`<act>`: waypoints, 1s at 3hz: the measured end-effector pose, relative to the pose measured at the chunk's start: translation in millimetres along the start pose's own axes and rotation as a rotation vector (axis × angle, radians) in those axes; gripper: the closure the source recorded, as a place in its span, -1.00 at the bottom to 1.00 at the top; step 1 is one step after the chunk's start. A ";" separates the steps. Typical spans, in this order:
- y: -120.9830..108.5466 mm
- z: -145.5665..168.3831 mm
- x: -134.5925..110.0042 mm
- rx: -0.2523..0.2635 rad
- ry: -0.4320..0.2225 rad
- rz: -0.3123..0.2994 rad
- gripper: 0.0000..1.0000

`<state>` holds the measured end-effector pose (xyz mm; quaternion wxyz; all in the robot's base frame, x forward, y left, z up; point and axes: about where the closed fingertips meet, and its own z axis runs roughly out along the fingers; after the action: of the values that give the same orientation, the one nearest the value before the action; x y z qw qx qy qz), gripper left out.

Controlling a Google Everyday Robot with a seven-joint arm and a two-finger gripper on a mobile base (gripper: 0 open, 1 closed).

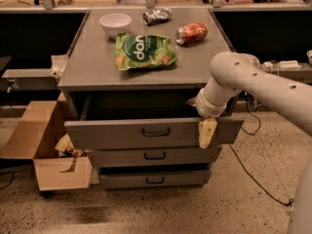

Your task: Open top drawer

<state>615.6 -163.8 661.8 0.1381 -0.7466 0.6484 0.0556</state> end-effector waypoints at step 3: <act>42.0 1.3 -7.3 -0.099 -0.009 -0.058 -1.00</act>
Offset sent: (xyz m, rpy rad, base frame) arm -0.0260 0.0013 -0.0106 -0.0015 0.0682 0.0611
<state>573.3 -161.6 656.8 0.1053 -0.7708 0.6222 0.0869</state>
